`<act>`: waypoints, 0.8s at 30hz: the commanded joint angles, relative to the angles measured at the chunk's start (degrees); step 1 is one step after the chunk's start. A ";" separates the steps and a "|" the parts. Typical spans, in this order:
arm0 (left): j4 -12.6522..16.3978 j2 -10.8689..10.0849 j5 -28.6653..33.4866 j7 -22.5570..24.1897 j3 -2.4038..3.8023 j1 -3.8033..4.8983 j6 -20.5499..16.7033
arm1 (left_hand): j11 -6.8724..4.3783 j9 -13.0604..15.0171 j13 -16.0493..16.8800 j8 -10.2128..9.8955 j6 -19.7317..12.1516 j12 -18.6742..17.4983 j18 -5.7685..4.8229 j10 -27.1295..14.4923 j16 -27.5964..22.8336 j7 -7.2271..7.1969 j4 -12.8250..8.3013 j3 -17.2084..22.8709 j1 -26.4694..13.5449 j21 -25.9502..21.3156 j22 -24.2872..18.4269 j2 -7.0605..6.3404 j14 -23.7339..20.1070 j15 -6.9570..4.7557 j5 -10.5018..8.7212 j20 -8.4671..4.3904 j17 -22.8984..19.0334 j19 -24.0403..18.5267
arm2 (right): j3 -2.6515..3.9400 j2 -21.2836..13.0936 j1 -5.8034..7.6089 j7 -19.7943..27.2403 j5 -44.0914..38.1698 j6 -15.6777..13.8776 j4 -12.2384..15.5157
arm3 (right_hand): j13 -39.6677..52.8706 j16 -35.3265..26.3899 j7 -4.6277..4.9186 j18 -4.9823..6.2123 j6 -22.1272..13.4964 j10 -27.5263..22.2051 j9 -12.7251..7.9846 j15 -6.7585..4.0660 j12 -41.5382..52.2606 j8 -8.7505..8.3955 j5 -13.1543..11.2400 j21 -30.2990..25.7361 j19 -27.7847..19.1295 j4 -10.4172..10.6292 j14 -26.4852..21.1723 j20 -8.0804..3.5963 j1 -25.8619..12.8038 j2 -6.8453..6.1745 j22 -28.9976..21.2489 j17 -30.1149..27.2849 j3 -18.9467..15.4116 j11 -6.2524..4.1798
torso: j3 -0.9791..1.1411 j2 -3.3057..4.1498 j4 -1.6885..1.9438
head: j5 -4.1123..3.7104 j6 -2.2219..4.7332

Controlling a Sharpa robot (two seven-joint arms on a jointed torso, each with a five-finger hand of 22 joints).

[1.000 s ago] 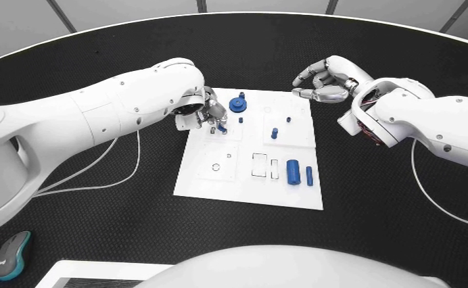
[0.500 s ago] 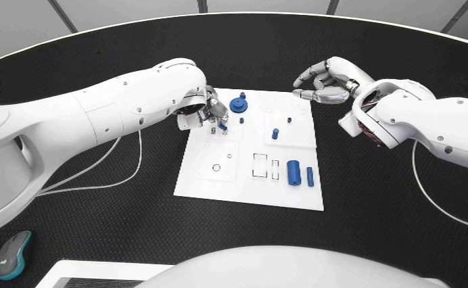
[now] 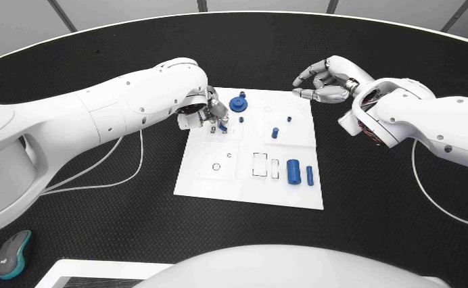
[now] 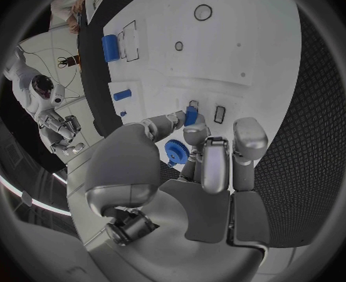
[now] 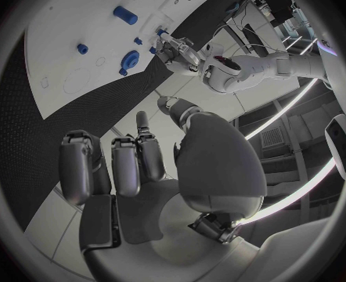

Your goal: Assemble the parts on the task board

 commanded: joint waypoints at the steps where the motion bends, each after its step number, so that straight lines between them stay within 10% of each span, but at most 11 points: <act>1: -0.22 0.17 -0.14 -0.08 0.00 -0.18 0.18 | -0.02 1.46 0.07 4.17 1.45 0.18 -0.31 0.31 0.31 -1.93 -1.55 1.83 0.46 0.23 0.05 1.24 4.22 -0.42 0.23 0.01 8.58 0.36 | 0.00 0.01 0.00 0.02 0.00 0.00 -0.01 | 6.98 -0.23 0.02 0.56 -0.30 0.09 -0.01 -0.42 0.08 0.12 0.11 -0.33 1.72 -0.04 4.28 -0.39 -0.10 -0.06 7.26 7.85 0.34 -0.32 | -0.01 -0.03 -0.01 | -0.03 -0.07; 24: -0.69 0.50 -1.86 -0.25 -0.01 -0.73 1.59 | -0.04 1.51 0.13 4.20 1.45 0.22 -0.33 0.40 0.30 -1.95 -1.64 1.91 0.45 0.28 0.13 1.18 4.21 -0.45 0.23 -0.03 8.56 0.42 | 0.00 0.05 -0.01 0.06 0.00 0.08 -0.12 | 6.98 -0.28 0.00 0.58 -0.33 0.10 -0.03 -0.44 0.09 0.31 0.30 -0.41 1.70 -0.02 4.26 -0.41 -0.10 -0.12 7.21 7.79 0.46 -0.34 | 0.01 -0.05 0.00 | -0.08 -0.19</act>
